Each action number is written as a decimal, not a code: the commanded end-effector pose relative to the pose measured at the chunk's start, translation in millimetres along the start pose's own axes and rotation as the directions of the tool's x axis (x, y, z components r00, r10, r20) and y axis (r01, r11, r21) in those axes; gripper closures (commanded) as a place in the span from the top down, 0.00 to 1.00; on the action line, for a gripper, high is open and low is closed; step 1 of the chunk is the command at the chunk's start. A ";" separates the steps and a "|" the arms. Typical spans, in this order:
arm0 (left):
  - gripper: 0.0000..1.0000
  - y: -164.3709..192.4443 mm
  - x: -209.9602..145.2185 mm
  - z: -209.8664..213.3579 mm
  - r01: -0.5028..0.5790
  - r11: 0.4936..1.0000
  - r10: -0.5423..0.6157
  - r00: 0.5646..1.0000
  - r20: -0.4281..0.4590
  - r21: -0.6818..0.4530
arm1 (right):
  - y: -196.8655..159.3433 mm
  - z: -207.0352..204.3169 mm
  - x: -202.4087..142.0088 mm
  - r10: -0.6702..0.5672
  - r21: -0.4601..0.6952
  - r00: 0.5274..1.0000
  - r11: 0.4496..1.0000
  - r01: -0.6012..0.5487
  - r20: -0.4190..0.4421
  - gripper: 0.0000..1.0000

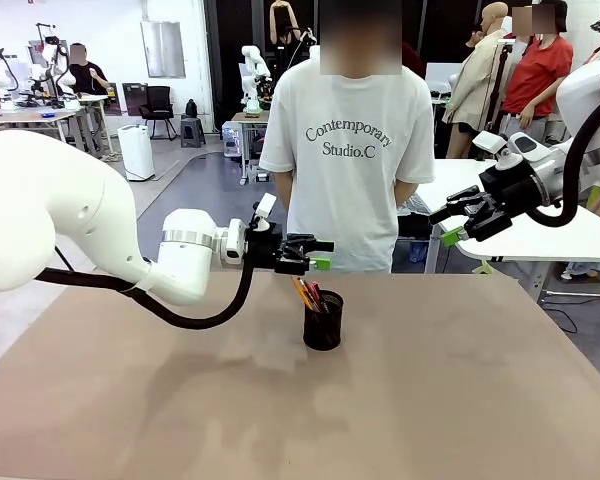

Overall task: Place the pens into the pen holder.
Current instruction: Pick up a writing instrument from the table and place it into the Pen holder.

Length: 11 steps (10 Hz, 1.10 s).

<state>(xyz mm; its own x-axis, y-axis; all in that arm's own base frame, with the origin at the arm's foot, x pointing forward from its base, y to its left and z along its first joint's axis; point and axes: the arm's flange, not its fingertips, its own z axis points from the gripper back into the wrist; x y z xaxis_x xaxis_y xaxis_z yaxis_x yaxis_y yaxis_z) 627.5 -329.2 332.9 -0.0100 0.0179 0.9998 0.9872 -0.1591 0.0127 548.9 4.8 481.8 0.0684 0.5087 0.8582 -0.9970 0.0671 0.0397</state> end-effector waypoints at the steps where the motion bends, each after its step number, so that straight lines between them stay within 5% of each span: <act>1: 1.00 -6.3 7.7 3.2 0.022 1.000 -0.022 0.999 -0.039 0.003 | -2.6 0.6 5.4 -0.012 0.002 1.000 1.000 0.012 0.000 1.00; 5: 1.00 -11.0 12.8 8.9 0.049 0.996 -0.042 0.994 -0.098 0.071 | -2.6 0.6 5.4 -0.012 0.002 1.000 1.000 0.012 0.000 1.00; 11: 1.00 0.6 9.9 2.6 0.027 0.999 -0.026 0.998 -0.049 0.019 | -2.6 0.6 5.4 -0.012 0.002 1.000 1.000 0.012 0.000 1.00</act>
<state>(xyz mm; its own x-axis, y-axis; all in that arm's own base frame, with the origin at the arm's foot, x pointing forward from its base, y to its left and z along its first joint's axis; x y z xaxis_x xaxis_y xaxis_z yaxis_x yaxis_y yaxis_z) 627.5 -328.3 339.8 -0.0402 -0.0356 0.9986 0.9909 -0.1299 0.0353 548.9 4.7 481.8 0.0684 0.5087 0.8582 -0.9970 0.0671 0.0397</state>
